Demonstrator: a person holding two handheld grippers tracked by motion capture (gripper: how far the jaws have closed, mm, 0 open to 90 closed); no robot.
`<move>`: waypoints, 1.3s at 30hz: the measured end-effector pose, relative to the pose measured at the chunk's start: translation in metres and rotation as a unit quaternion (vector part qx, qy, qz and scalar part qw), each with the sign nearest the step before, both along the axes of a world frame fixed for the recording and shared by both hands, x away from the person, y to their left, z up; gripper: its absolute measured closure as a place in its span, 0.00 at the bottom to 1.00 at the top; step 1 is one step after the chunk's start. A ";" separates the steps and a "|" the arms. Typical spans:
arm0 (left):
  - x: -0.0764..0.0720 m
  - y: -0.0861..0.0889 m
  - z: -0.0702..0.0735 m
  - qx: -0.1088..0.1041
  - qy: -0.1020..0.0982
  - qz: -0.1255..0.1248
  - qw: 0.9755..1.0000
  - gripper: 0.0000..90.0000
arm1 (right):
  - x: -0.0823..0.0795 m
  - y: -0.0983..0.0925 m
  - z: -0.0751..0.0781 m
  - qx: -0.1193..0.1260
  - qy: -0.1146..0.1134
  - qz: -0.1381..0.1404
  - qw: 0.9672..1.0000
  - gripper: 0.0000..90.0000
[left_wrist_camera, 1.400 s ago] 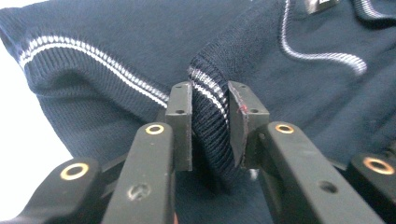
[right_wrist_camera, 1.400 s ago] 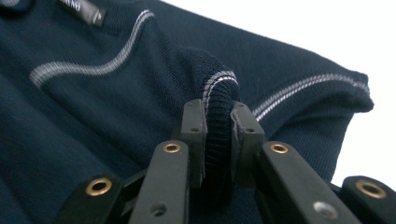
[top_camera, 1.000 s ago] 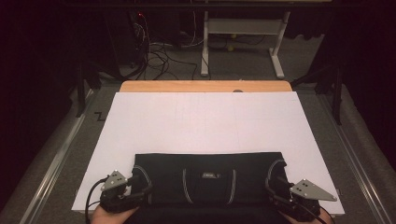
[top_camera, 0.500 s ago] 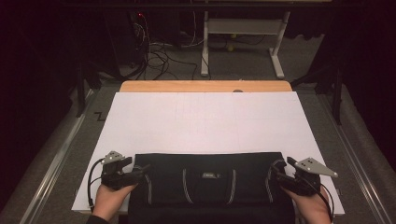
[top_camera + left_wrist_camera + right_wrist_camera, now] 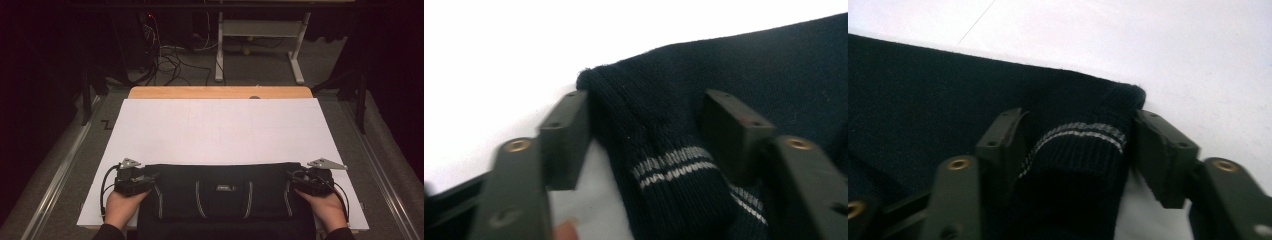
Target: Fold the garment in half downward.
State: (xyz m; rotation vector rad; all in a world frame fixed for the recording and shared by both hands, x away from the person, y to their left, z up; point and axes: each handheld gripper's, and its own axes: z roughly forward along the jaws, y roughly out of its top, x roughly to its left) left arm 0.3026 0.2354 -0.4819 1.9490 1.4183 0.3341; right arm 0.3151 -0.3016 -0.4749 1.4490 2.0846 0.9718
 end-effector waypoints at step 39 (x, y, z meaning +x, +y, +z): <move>0.033 -0.007 0.021 -0.018 -0.090 -0.019 0.996 0.83 | 0.020 0.003 0.021 0.003 -0.084 0.021 0.996 0.89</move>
